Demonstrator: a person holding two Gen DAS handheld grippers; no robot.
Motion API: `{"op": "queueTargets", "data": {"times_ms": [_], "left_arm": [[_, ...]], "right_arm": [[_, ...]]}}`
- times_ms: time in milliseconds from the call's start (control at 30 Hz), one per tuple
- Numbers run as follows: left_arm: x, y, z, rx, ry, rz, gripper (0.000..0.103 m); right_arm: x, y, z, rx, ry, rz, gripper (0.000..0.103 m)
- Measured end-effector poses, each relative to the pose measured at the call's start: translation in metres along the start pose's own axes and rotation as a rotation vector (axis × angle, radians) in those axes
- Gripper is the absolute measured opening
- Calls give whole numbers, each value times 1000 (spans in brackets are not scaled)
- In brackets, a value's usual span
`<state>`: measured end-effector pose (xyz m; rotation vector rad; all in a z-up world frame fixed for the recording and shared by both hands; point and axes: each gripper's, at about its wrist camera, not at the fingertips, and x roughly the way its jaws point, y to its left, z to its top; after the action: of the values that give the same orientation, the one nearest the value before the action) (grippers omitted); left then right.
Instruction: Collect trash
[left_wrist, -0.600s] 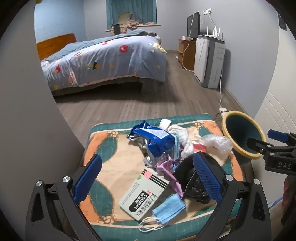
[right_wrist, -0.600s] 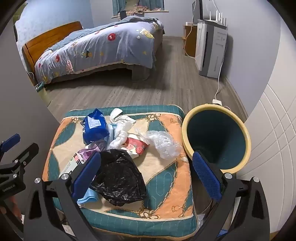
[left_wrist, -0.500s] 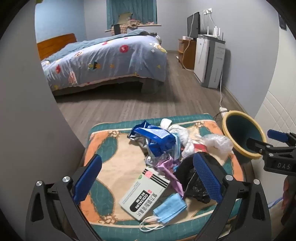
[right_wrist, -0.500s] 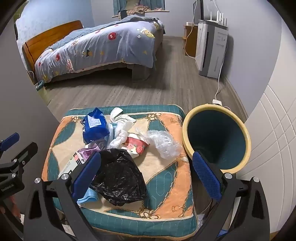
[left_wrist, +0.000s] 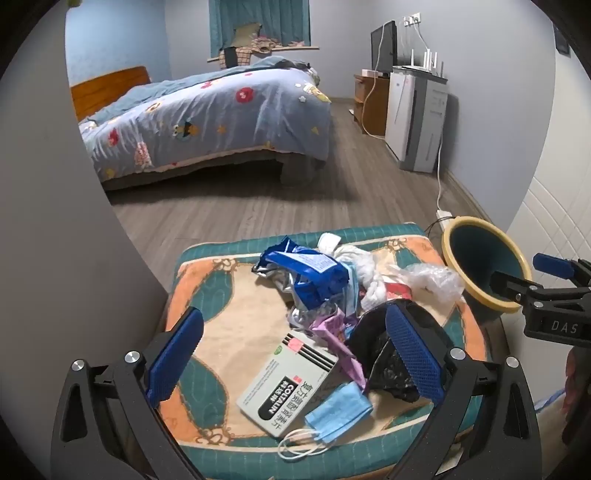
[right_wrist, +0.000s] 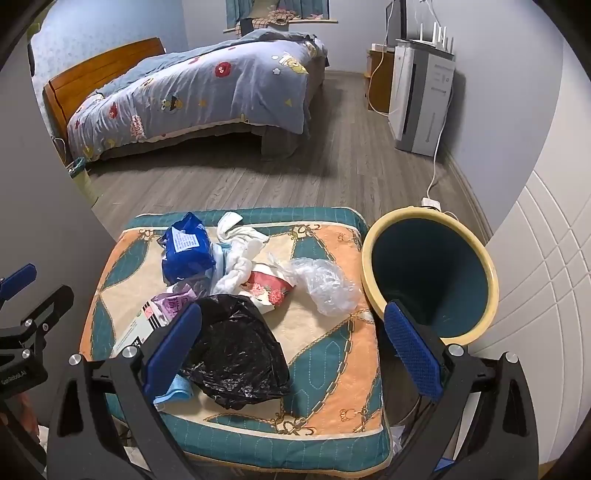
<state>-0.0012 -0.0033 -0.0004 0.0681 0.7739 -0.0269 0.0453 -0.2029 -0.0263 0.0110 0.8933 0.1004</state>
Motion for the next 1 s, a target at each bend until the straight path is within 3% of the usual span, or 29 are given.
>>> {"op": "queueTargets", "data": {"times_ms": [1000], "left_arm": [[4, 3, -3, -2, 9, -9, 98]], "right_arm": [[-1, -5, 2, 11, -14, -38, 97]]}}
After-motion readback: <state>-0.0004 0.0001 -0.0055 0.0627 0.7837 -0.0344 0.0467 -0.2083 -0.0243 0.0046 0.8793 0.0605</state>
